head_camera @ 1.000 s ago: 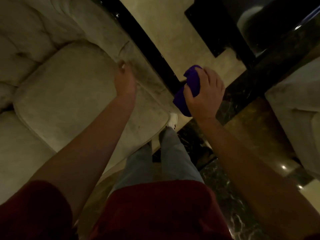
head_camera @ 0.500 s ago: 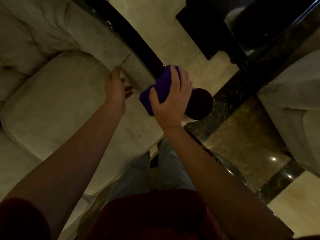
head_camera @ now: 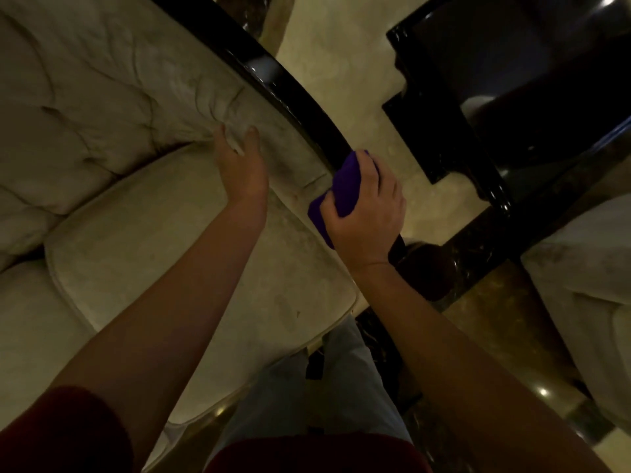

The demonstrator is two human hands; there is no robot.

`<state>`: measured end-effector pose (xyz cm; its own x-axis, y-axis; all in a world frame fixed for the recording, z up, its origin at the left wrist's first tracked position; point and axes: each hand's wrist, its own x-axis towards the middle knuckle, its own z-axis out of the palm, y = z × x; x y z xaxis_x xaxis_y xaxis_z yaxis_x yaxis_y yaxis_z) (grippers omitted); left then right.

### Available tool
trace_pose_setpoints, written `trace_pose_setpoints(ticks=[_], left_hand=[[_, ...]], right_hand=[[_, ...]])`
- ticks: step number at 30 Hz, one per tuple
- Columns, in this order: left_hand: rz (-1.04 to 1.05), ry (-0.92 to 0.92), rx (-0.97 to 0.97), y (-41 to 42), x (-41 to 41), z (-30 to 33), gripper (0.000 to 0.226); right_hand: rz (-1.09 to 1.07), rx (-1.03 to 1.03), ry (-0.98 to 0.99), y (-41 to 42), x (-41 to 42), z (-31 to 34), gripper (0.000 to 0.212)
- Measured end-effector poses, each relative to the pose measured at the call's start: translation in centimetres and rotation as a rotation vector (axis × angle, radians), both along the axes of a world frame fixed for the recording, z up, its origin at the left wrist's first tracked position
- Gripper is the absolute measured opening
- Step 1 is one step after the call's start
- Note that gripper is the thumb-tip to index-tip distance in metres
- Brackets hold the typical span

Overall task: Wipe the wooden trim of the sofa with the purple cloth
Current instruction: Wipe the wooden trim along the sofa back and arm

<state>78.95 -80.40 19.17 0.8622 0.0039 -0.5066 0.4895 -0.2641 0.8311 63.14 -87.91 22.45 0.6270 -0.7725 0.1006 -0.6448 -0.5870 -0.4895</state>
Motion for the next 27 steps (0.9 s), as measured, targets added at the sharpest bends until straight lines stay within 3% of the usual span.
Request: trace_pose_setpoints(ticks=[7,14,20,27], left_hand=[[-0.044,0.045,-0.068,0.2,-1.1,-0.9,0.068],[-0.019,0.134,-0.055,2.1,1.1,-0.6,0.052],[0.099,0.016,-0.078,2.3,4.5,-0.1,0.073],[-0.030,-0.034,-0.011,1.4,5.5,-1.3,0.089]], right_hand=[[0.025,-0.038,0.033,-0.4,4.4,1.3,0.068],[0.102,-0.070,0.080,-1.3,7.9,1.8,0.067],[0.130,-0.083,0.120,-1.3,12.0,1.8,0.065],[0.149,-0.130,0.168,-1.4,15.7,1.6,0.062]])
